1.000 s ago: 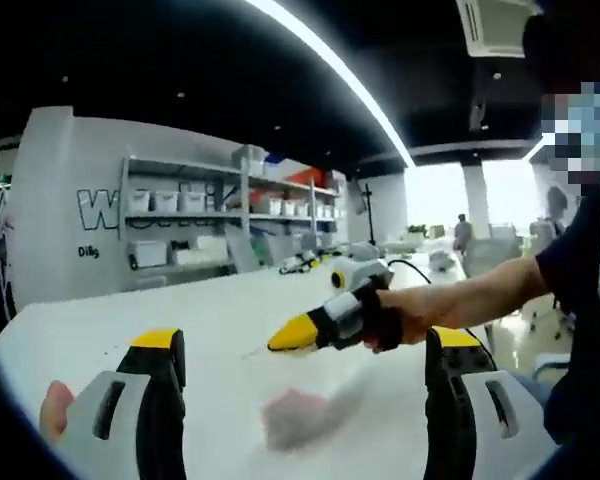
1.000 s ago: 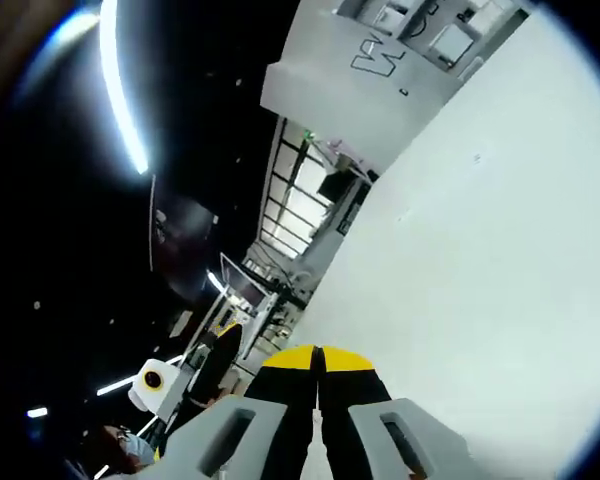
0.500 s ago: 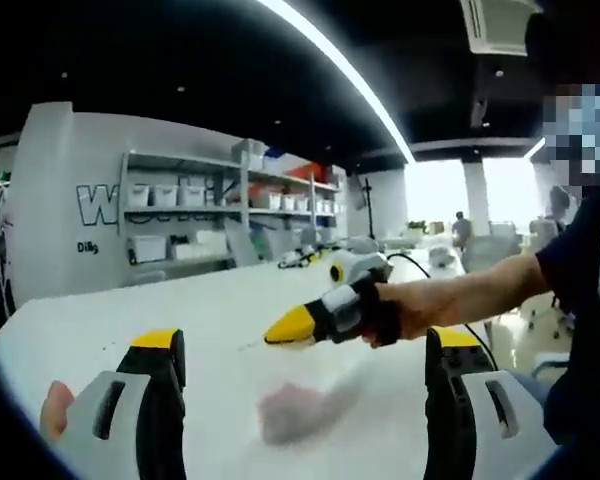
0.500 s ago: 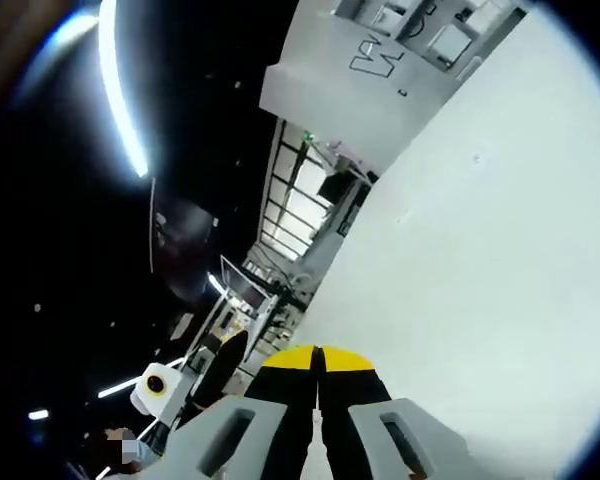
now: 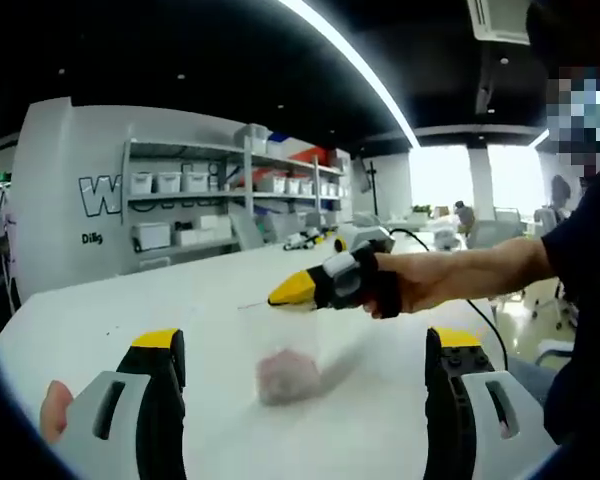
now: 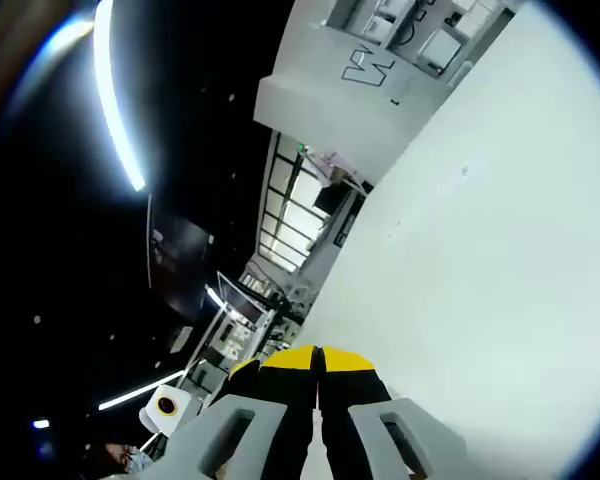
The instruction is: Open the resealable bag by pulling the two sides of the seal apart until the entire bag opening is separated and visibly accessible.
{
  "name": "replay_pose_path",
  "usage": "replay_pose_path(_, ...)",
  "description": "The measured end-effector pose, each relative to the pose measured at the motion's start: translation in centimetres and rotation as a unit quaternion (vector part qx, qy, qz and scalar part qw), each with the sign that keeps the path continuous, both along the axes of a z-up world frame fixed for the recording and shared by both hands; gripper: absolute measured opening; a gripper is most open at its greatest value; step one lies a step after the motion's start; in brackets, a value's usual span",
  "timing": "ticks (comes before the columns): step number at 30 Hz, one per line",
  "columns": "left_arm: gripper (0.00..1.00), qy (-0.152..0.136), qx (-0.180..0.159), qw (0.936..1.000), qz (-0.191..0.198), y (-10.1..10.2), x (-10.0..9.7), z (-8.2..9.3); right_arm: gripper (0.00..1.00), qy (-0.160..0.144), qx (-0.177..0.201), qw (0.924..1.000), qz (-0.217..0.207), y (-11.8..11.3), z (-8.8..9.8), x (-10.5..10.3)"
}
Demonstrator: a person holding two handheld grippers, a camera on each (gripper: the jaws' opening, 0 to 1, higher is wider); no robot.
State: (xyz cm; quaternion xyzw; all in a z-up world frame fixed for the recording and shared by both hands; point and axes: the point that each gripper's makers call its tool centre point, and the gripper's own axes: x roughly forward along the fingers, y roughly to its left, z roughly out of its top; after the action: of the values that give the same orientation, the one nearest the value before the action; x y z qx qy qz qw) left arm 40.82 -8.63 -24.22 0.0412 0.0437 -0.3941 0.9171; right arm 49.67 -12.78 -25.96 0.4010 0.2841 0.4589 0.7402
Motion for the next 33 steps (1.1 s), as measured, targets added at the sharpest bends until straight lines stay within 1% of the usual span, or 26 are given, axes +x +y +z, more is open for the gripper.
replay_pose_path(6, 1.00, 0.004, 0.006, 1.0000, 0.001, 0.0, -0.2, -0.5, 0.00, 0.002, 0.004, 0.9999, -0.012, -0.4, -0.1, 0.8)
replay_pose_path(8, 1.00, 0.006, 0.006, 1.0000, 0.002, 0.1, -0.1, -0.6, 0.00, 0.003, 0.005, 0.9999, -0.016, -0.9, 0.0, 1.8)
replay_pose_path(10, 1.00, 0.008, 0.006, 0.9999, 0.003, 0.2, -0.1, -0.7, 0.00, 0.003, 0.006, 0.9998, -0.021, -1.0, -0.1, 1.8)
replay_pose_path(12, 1.00, 0.009, 0.005, 0.9999, 0.003, 0.3, 0.0, -0.8, 0.00, 0.006, 0.008, 0.9996, -0.026, -1.8, 0.0, 3.1)
replay_pose_path(18, 1.00, 0.012, 0.004, 0.9999, 0.006, 0.4, 0.0, -1.0, 0.00, 0.010, 0.014, 0.9987, -0.049, -2.9, 0.1, 4.0)
replay_pose_path(25, 1.00, 0.013, 0.007, 0.9999, 0.007, 0.5, 0.1, -1.2, 0.00, 0.007, 0.011, 0.9975, -0.070, -4.0, 0.4, 5.2)
replay_pose_path(27, 1.00, 0.014, 0.006, 0.9998, 0.007, 0.5, 0.2, -1.3, 0.00, 0.008, 0.017, 0.9967, -0.078, -4.4, 0.6, 5.6)
replay_pose_path(33, 1.00, 0.018, 0.003, 0.9998, 0.009, 0.6, 0.1, -1.5, 0.00, 0.007, 0.014, 0.9949, -0.099, -5.1, 0.6, 6.6)
